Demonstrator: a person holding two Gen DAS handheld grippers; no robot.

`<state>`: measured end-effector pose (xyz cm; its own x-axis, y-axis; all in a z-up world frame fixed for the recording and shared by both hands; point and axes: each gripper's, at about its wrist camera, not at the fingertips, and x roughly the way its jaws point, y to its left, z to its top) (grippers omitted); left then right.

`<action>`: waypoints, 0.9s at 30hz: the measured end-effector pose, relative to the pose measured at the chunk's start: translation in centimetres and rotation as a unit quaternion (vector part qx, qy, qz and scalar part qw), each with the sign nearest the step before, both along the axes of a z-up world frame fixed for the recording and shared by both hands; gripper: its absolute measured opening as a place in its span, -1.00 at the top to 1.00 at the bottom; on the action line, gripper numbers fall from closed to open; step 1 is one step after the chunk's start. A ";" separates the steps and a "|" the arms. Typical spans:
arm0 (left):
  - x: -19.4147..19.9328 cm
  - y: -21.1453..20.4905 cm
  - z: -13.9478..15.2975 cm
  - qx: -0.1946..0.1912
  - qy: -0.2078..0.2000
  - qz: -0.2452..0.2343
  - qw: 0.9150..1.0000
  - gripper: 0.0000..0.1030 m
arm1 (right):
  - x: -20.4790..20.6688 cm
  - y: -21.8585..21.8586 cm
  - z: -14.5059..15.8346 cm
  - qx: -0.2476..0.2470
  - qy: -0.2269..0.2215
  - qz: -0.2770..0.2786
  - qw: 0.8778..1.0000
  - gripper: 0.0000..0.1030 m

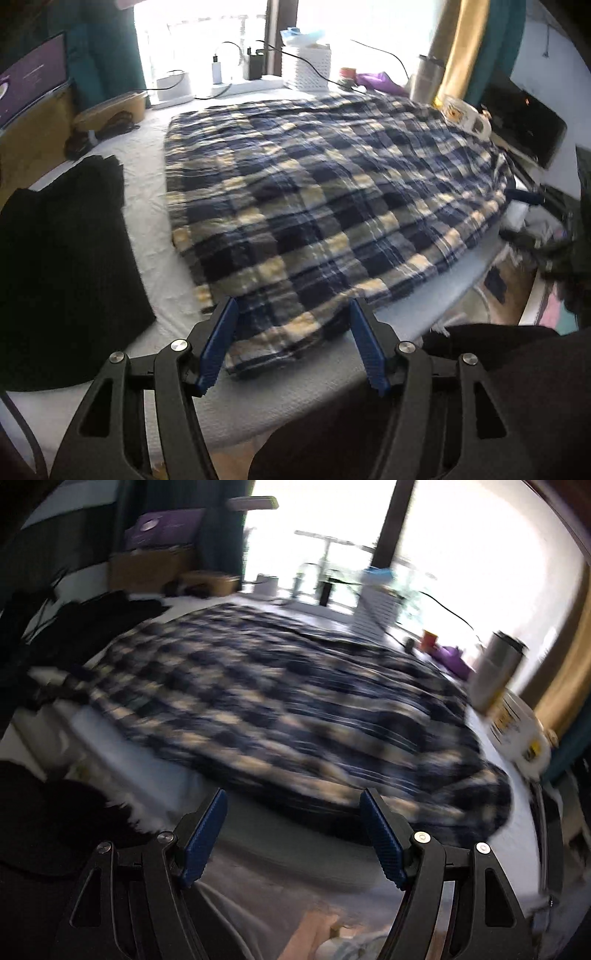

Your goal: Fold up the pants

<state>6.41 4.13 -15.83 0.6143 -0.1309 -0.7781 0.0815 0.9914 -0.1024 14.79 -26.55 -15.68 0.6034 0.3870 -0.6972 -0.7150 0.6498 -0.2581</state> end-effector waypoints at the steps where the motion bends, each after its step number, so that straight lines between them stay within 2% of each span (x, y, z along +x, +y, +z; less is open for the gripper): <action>1: 0.1 0.1 0.0 -0.001 -0.001 0.002 1.000 -0.22 | -0.3 0.7 -0.3 -0.011 -0.008 0.009 1.000 -0.47; 8: 0.1 0.9 0.1 -0.023 -0.001 0.009 1.000 -0.22 | -0.5 4.2 -1.5 -0.049 -0.061 0.056 0.995 -0.47; 10: 0.1 1.0 0.1 -0.028 0.000 0.011 1.000 -0.22 | 0.2 4.7 -1.3 -0.045 -0.058 0.071 0.995 -0.46; 11: 0.2 1.0 0.1 -0.029 0.000 0.011 1.000 -0.22 | 0.5 5.0 -1.2 -0.041 -0.055 0.078 0.995 -0.40; 12: 0.2 0.9 0.1 -0.031 0.000 0.010 0.999 -0.22 | 0.8 5.2 -1.1 -0.038 -0.047 0.083 0.995 -0.28; 13: 0.2 0.8 0.3 -0.035 -0.001 0.006 0.999 -0.22 | 1.5 5.5 -1.0 -0.033 -0.029 0.085 0.995 -0.03; 19: 0.1 -1.0 0.9 -0.021 -0.016 -0.033 0.999 -0.22 | 5.9 5.9 -0.3 0.027 0.066 0.047 0.996 0.00; 21: 0.3 -1.7 0.8 -0.007 -0.016 -0.046 0.999 -0.33 | 6.9 5.8 -0.2 0.041 0.083 0.036 0.995 0.00; 23: 0.5 -2.6 0.7 0.017 -0.019 -0.055 0.998 -0.53 | 7.8 5.6 -0.1 0.055 0.104 0.027 0.993 0.00; 27: 1.1 -3.9 0.4 0.085 -0.026 -0.053 0.995 -0.54 | 8.7 5.2 0.2 0.075 0.124 0.019 0.989 0.00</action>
<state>7.46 0.20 -15.45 0.6438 -0.0660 -0.7623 0.1872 0.9796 0.0733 23.51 -21.32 -15.43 0.4035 0.5158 -0.7558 -0.7688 0.6390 0.0256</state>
